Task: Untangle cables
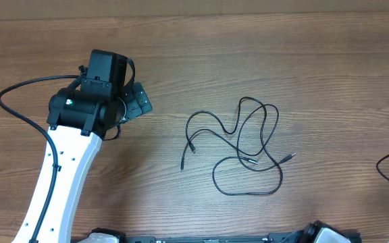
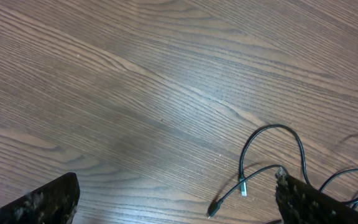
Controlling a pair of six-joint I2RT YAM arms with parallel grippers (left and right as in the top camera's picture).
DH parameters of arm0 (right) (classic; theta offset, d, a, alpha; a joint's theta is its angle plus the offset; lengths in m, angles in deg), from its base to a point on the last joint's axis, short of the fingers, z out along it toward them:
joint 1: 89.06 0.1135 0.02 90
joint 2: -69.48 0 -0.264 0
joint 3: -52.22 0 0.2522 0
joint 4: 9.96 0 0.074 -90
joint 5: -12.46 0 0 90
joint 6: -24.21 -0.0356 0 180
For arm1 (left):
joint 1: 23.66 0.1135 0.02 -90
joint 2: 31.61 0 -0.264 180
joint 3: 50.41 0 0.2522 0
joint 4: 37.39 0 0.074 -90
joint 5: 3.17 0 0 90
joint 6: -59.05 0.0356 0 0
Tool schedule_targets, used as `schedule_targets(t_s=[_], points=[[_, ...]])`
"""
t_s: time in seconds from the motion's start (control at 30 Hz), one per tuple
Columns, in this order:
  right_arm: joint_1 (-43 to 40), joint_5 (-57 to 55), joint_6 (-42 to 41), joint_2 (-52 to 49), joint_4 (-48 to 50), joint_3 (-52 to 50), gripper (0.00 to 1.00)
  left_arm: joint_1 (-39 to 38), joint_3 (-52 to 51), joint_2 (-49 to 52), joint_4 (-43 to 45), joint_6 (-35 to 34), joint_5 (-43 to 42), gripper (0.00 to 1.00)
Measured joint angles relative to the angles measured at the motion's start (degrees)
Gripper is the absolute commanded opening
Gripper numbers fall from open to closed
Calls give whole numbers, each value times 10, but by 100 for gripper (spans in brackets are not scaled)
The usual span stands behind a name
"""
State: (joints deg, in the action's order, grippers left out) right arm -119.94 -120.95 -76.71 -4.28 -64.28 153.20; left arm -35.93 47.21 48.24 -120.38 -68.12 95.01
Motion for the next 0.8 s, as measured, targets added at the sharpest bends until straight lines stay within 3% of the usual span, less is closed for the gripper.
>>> schedule_targets(t_s=[0.23, 0.4, 0.8], points=[[-130, 146, -125, -52, -28, 0, 4, 0, 0, 0, 0, 0, 0, 100], [-189, 232, -172, -99, -33, 0, 4, 0, 0, 0, 0, 0, 0, 100], [-276, 312, -257, -196, -31, 0, 4, 0, 0, 0, 0, 0, 0, 100]])
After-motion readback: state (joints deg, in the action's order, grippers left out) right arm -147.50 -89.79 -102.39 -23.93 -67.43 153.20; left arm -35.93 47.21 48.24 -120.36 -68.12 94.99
